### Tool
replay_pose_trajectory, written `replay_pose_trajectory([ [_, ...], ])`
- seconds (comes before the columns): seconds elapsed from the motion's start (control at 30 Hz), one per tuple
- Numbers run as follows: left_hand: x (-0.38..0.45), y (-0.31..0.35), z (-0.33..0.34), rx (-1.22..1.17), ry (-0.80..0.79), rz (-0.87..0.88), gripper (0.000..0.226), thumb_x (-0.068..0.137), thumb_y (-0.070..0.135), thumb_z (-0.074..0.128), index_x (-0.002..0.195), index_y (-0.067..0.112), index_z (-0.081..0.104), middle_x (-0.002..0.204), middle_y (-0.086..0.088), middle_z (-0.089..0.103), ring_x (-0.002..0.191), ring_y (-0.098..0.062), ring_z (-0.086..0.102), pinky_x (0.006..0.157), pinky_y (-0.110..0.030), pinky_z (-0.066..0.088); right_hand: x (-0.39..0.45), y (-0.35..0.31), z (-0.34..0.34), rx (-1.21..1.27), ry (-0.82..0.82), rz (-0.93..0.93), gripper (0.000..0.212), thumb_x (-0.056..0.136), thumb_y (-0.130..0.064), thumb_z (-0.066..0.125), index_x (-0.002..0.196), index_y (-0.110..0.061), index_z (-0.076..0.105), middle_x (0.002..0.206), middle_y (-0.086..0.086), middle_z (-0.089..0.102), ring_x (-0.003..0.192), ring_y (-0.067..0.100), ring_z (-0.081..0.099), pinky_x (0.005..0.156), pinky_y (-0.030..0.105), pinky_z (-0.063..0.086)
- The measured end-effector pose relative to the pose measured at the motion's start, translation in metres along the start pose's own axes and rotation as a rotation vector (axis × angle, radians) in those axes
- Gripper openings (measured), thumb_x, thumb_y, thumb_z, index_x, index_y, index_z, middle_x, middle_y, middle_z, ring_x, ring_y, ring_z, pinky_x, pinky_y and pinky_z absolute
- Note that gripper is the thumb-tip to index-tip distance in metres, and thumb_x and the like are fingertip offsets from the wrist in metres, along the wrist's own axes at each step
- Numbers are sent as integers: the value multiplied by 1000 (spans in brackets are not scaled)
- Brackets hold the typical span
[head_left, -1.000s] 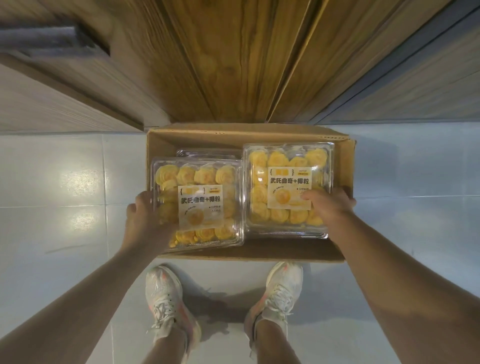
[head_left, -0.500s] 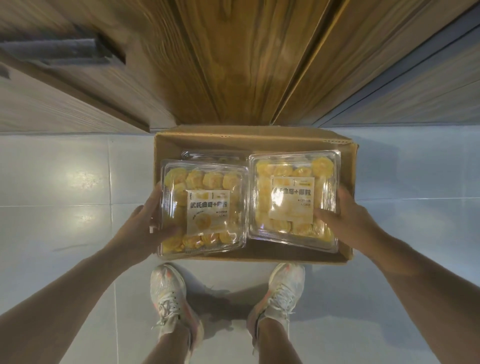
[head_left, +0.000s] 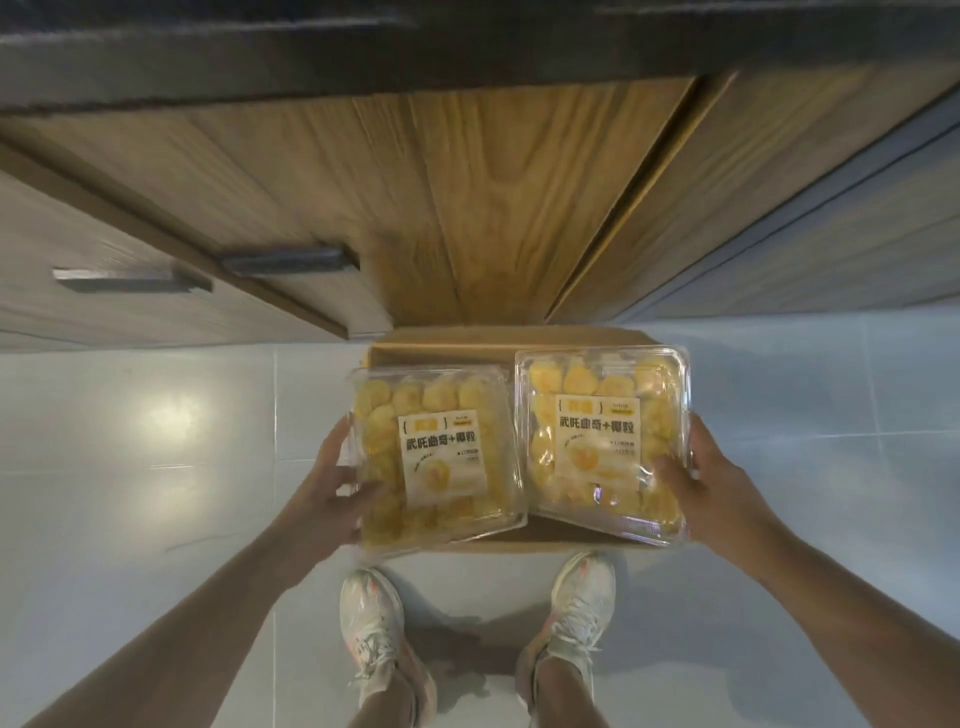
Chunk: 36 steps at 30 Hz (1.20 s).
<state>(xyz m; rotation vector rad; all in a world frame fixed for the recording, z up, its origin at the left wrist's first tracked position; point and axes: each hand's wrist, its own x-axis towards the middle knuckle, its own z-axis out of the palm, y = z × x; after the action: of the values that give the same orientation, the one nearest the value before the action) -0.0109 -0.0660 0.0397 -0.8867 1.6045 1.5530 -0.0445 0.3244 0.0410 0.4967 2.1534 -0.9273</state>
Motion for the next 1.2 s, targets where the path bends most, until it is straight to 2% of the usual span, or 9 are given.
replay_pose_trajectory([
  [0.2, -115, 61, -32, -61, 35, 101, 73, 99, 1, 58, 144, 54, 35, 127, -11, 68, 101, -27, 75, 71, -46, 63, -98, -64, -62, 82, 22, -128, 53, 99, -40, 51, 147, -50, 32, 120, -14, 71, 105, 15, 72, 79, 24, 57],
  [0.37, -246, 118, -52, -20, 86, 268, 76, 98, 0, 59, 149, 51, 35, 119, -5, 74, 92, -22, 77, 65, -38, 59, -212, -143, -125, 185, 114, -193, 46, 103, -27, 53, 133, -58, 36, 108, -30, 69, 91, -10, 68, 70, 7, 49],
  [0.53, -374, 180, -68, -35, 100, 473, 71, 83, 31, 81, 134, 59, 41, 110, 20, 76, 86, -6, 77, 61, -28, 61, -319, -221, -185, 251, 188, -313, 61, 97, -39, 58, 146, -51, 25, 133, -32, 54, 116, 4, 62, 92, 13, 44],
  [0.6, -418, 206, -79, -20, 81, 556, 67, 96, 12, 67, 138, 55, 40, 116, 19, 74, 92, -7, 76, 68, -30, 62, -359, -258, -206, 268, 213, -425, 71, 88, -58, 62, 150, -49, 29, 136, -34, 54, 122, 0, 60, 96, 17, 44],
  [0.7, -473, 235, -97, 6, 76, 662, 63, 99, -2, 55, 145, 39, 46, 139, 13, 65, 119, -12, 68, 87, -38, 61, -402, -302, -233, 306, 226, -539, 56, 98, -37, 59, 146, -52, 34, 117, -39, 65, 105, -12, 65, 84, 18, 52],
  [0.8, -521, 268, -113, -71, 66, 734, 55, 94, 2, 57, 141, 30, 52, 137, 3, 67, 123, -21, 66, 90, -39, 61, -437, -352, -253, 290, 216, -604, 54, 103, -27, 55, 148, -47, 34, 126, -18, 69, 105, 4, 71, 79, 26, 57],
  [1.0, -599, 324, -149, -96, 108, 862, 55, 97, 6, 59, 145, 32, 50, 136, -1, 68, 125, -27, 65, 104, -54, 52, -482, -434, -280, 277, 187, -667, 77, 80, -72, 64, 145, -63, 26, 133, -9, 65, 107, 20, 72, 88, 57, 58],
  [1.13, -638, 346, -165, -179, 133, 913, 66, 87, 28, 81, 145, 33, 51, 136, -5, 68, 121, -31, 67, 100, -59, 53, -502, -476, -291, 215, 188, -771, 71, 81, -74, 60, 143, -67, 26, 135, -12, 63, 114, 16, 68, 89, 52, 59],
  [1.2, -651, 352, -171, -241, 158, 943, 69, 82, 33, 84, 143, 33, 53, 135, -6, 69, 121, -33, 67, 101, -63, 51, -514, -494, -294, 206, 181, -810, 58, 94, -56, 58, 142, -66, 28, 131, -15, 65, 113, 15, 68, 80, 49, 62],
])
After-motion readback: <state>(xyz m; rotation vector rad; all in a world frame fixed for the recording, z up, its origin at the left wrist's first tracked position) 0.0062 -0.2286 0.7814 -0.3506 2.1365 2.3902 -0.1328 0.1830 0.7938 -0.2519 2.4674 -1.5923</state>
